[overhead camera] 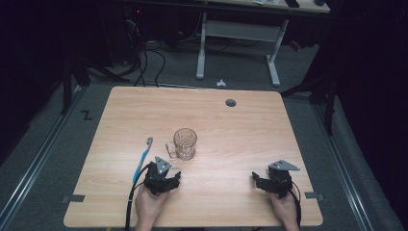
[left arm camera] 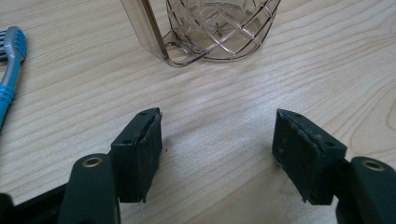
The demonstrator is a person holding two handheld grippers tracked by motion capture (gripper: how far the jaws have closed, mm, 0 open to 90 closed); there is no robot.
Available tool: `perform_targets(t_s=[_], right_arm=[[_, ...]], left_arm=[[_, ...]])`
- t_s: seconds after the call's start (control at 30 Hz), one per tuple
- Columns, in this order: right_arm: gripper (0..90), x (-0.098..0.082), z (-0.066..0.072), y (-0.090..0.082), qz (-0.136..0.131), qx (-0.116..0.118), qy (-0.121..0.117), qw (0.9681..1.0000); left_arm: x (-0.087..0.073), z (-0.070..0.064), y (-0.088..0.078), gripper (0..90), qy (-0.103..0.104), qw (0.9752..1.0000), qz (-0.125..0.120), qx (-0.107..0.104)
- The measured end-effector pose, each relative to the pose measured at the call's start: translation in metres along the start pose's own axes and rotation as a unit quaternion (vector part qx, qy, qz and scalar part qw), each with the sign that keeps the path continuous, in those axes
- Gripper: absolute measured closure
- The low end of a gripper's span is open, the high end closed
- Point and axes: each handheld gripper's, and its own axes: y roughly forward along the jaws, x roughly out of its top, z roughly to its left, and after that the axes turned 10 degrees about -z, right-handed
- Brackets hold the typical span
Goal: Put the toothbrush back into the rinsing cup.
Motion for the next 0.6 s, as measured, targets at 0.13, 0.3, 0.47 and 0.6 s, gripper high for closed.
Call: perform_targets(t_s=[0.13,0.3,0.47,0.6], right_arm=[[25.6,0.0,0.0,0.0,0.0,0.0,0.0,1.0],[25.6,0.0,0.0,0.0,0.0,0.0,0.0,1.0],[25.6,0.0,0.0,0.0,0.0,0.0,0.0,1.0],[25.6,0.0,0.0001,0.0,0.0,0.0,0.0,1.0]], left_arm=[[0.0,0.0,0.0,33.0,0.0,1.0,0.0,-0.001],[0.0,0.0,-0.0001,32.6,0.001,1.0,0.001,-0.002],[0.0,-0.0001,0.0001,32.0,0.001,1.0,0.001,-0.003],[0.0,-0.0003,0.0002,32.0,0.001,1.0,0.0,-0.002]])
